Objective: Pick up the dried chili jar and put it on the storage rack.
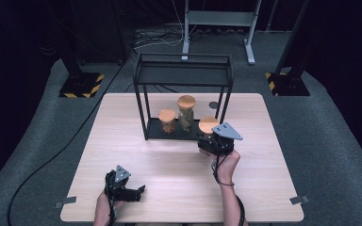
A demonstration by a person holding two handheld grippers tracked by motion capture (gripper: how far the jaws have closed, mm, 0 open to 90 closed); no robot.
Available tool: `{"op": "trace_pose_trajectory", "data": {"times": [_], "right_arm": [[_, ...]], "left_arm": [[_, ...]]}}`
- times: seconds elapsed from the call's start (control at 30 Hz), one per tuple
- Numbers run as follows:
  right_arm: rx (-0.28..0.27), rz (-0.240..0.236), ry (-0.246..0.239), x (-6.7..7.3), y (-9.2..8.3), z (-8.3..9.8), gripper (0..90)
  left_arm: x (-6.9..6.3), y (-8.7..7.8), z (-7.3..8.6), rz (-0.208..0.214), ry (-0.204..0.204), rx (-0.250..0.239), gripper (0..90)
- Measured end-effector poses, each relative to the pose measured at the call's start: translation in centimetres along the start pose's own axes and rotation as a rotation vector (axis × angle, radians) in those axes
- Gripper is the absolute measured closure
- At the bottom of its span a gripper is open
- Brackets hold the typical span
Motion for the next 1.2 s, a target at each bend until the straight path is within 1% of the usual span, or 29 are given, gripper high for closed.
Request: {"op": "trace_pose_trajectory", "data": {"times": [0.33, 1.13, 1.2], "right_arm": [[-0.001, -0.01, 0.0, 0.0, 0.9, -0.6, 24.8], [0.0, -0.004, 0.008, -0.3, 2.6, -1.3, 24.8], [0.0, -0.003, 0.002, -0.3, 2.9, -1.4, 24.8]], "left_arm": [[0.0, 0.0, 0.0, 0.0, 0.0, 0.0, 0.0], [0.0, 0.0, 0.0, 0.0, 0.0, 0.0, 0.0], [0.0, 0.0, 0.0, 0.0, 0.0, 0.0, 0.0]]}}
Point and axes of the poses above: each handheld gripper's, and its own axes: y roughly forward along the jaws, z roughly out of its underside, x roughly to its left, the point moved 1 cm from there along y, roughly forward along the jaws, and after that the axes turned 12 degrees about -y, right-handed, at the moved point
